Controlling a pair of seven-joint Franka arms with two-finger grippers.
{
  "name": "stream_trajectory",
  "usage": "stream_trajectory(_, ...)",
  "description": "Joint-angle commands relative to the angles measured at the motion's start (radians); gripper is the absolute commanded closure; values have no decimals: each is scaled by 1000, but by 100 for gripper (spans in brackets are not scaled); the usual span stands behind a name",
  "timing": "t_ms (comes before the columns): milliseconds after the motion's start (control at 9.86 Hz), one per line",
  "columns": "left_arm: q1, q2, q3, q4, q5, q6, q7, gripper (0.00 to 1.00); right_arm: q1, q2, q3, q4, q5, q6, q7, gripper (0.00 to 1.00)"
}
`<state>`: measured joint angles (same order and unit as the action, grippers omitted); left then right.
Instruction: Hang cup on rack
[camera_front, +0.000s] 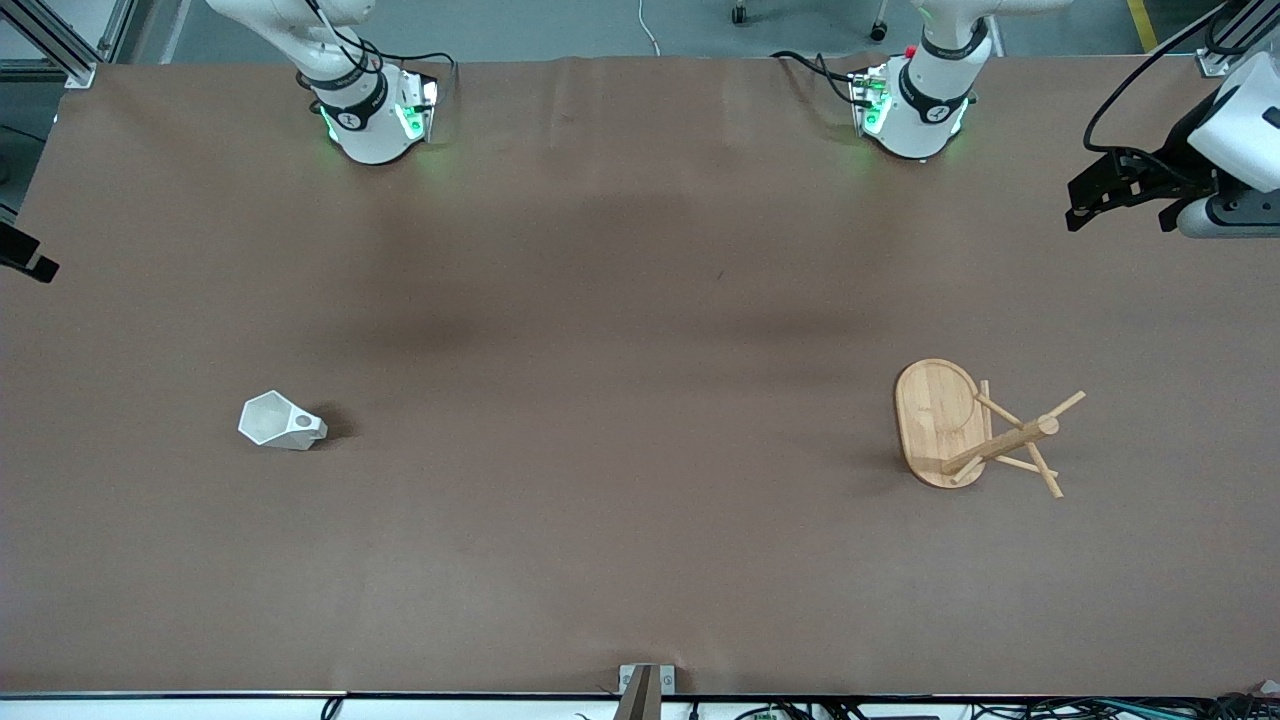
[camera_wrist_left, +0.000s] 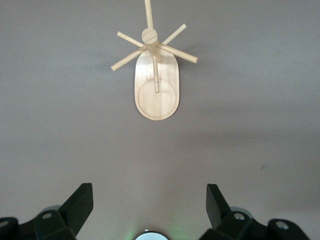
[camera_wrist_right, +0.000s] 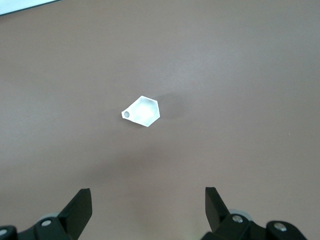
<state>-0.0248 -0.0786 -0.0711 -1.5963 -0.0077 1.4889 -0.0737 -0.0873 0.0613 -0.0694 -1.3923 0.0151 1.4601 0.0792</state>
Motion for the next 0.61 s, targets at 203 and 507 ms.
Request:
stream_trajectory(203, -1, 8, 2, -30, -6, 7, -9, 0, -19, 6, 8, -10, 2, 3, -24, 0)
stream_trajectory(507, -1, 13, 2, -28, -8, 7, -9, 0, -37, 64, 7, -185, 0, 203, -55, 0)
